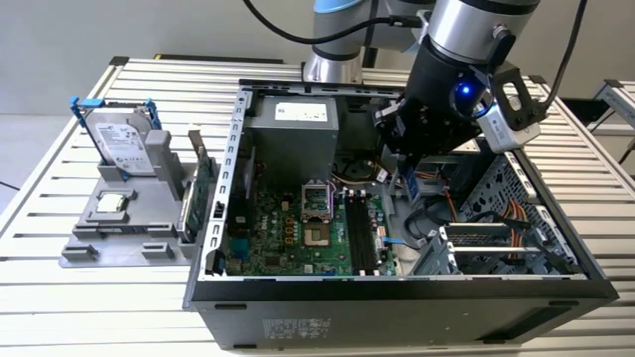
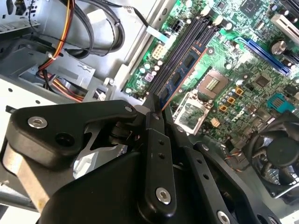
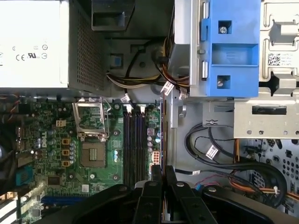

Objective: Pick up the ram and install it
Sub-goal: 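Insert the ram into the slot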

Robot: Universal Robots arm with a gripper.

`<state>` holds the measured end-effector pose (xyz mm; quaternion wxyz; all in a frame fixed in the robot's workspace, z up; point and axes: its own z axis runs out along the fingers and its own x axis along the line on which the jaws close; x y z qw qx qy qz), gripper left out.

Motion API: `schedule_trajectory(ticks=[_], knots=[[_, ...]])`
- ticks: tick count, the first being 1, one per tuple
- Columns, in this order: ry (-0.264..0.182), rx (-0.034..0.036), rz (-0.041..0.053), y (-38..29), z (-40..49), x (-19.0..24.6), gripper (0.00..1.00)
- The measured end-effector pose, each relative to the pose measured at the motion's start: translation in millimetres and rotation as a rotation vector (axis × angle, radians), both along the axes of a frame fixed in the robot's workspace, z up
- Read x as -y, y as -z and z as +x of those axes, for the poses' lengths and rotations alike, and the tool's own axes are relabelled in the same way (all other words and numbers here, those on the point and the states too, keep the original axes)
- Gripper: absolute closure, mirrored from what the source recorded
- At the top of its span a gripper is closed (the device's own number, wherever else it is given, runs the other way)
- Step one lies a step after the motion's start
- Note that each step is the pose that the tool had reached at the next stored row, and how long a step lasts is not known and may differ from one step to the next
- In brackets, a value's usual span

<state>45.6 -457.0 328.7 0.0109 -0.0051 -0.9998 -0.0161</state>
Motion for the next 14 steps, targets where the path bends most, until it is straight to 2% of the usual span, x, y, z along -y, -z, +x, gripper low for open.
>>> schedule_trajectory(ticks=[14], knots=[[0.0,0.0,0.0,12.5,-3.9,3.7,1.0]])
